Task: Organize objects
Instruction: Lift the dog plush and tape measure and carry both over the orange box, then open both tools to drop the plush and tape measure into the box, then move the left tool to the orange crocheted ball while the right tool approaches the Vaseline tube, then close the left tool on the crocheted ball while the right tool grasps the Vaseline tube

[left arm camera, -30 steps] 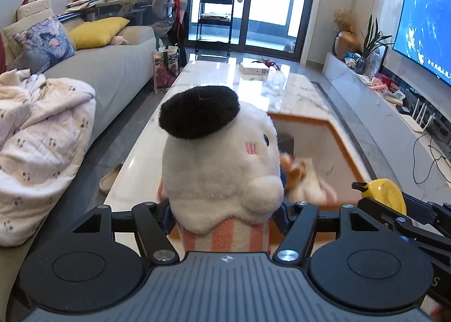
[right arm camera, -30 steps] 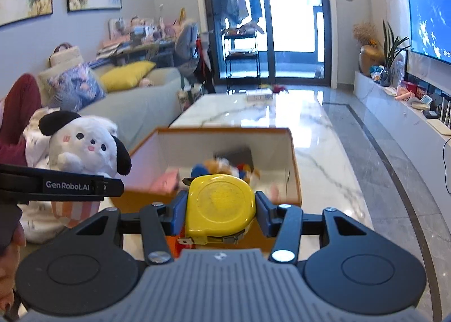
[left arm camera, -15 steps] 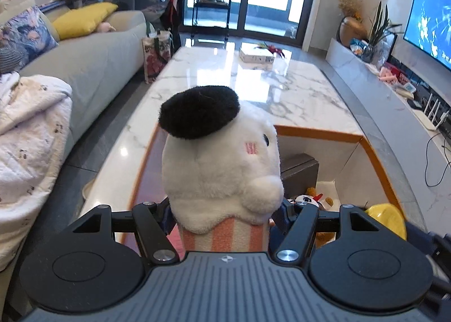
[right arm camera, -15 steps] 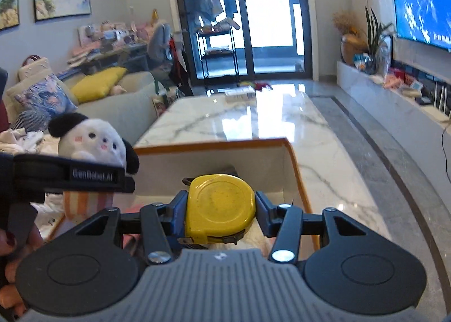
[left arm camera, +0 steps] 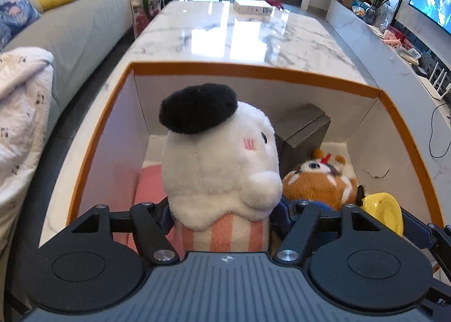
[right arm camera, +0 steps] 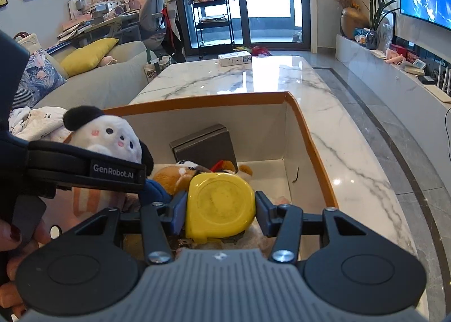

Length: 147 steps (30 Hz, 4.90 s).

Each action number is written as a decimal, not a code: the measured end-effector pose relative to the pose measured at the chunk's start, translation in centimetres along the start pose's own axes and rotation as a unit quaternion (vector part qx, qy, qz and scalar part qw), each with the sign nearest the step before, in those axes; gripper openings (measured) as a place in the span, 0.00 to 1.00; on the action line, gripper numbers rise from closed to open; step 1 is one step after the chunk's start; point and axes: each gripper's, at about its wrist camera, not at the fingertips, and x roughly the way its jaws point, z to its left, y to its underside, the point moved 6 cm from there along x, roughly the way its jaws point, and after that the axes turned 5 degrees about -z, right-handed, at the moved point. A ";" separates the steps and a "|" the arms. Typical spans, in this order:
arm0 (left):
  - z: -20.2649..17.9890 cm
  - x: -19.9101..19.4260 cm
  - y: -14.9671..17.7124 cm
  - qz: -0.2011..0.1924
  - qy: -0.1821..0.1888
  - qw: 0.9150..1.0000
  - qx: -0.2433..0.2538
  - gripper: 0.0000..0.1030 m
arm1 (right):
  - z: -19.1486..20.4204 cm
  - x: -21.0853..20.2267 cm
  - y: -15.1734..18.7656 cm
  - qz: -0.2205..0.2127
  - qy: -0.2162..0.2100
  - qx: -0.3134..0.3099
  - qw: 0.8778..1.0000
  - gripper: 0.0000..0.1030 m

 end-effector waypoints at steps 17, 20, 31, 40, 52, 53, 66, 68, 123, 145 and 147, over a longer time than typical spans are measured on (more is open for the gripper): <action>-0.8 -2.3 0.0 -0.005 0.004 1.000 0.027 0.78 | 1.3 -2.1 -0.2 -0.030 -0.006 -0.038 0.999 0.77; -0.7 -3.6 -0.4 -0.031 0.008 0.999 0.028 0.78 | 1.2 -2.7 -0.4 -0.033 -0.011 -0.031 0.999 0.78; -0.7 -8.2 0.3 -0.053 0.031 0.996 0.068 0.78 | 0.5 -5.9 -0.4 -0.043 -0.021 -0.030 0.998 0.80; 0.6 -11.5 6.0 -0.023 0.034 0.995 0.089 0.78 | 0.3 -8.2 3.1 0.003 0.002 -0.099 0.995 0.87; 2.5 -9.7 10.6 0.017 -0.012 0.999 0.040 0.78 | 0.7 -2.8 7.9 0.034 0.073 -0.069 0.994 0.85; 2.8 -9.7 10.7 0.017 -0.013 0.999 0.038 0.78 | 0.9 -2.6 7.9 0.033 0.070 -0.066 0.995 0.85; 5.0 -8.5 10.2 0.032 -0.014 0.999 0.012 0.78 | 6.1 -2.6 10.7 0.127 -0.037 -0.126 0.983 0.86; 4.8 -8.5 10.4 0.034 -0.015 0.999 0.018 0.78 | 6.9 -3.1 11.6 0.137 -0.029 -0.180 0.974 0.87; 0.6 -2.1 11.0 0.062 0.005 0.998 -0.007 0.51 | -1.0 -5.8 12.6 0.135 0.011 -0.042 0.990 0.86; 0.1 -3.1 11.4 0.072 0.014 0.997 0.014 0.45 | -0.1 -6.1 12.0 0.108 0.009 -0.057 0.993 0.49; 0.1 -3.4 11.4 0.071 0.013 0.997 0.014 0.45 | 0.0 -6.3 11.8 0.104 0.008 -0.061 0.993 0.49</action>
